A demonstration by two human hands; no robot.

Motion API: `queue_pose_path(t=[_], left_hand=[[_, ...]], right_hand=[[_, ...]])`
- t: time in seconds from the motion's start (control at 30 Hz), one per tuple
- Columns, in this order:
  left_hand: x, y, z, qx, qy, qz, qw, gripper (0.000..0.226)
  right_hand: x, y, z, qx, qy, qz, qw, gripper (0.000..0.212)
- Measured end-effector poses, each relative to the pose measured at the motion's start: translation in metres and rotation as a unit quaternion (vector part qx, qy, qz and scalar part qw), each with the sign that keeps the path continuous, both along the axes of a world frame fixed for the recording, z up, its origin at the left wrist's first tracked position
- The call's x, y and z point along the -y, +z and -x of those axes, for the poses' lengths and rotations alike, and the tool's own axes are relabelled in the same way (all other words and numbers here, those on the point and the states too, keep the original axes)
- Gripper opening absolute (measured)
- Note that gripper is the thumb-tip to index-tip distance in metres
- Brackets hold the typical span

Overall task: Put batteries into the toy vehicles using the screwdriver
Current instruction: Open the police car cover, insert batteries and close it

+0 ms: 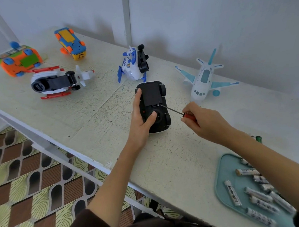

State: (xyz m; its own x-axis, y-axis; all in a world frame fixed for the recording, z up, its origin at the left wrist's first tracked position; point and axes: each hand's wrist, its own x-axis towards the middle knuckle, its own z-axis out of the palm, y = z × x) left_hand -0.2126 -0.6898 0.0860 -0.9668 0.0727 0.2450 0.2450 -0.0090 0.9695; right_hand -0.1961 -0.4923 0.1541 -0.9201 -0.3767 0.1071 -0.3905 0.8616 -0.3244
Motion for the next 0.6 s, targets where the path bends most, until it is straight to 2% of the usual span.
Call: queue_pose_path(t=[0.17, 0.3, 0.43, 0.6], left_hand=[[0.001, -0.003, 0.0, -0.004, 0.01, 0.034, 0.999, 0.068], [0.0, -0.005, 0.001, -0.001, 0.009, 0.041, 0.999, 0.071], [0.001, -0.005, 0.001, -0.004, -0.001, 0.037, 0.999, 0.071], [0.0, -0.004, 0.001, -0.004, -0.002, 0.045, 0.999, 0.069]], right_hand=[[0.009, 0.002, 0.008, 0.026, 0.001, 0.005, 1.0, 0.055], [0.014, 0.007, 0.016, 0.034, 0.04, -0.016, 0.999, 0.067], [0.018, 0.002, 0.025, 0.047, 0.073, -0.033, 0.996, 0.064], [0.018, 0.002, 0.027, 0.022, 0.073, 0.002, 0.997, 0.052]])
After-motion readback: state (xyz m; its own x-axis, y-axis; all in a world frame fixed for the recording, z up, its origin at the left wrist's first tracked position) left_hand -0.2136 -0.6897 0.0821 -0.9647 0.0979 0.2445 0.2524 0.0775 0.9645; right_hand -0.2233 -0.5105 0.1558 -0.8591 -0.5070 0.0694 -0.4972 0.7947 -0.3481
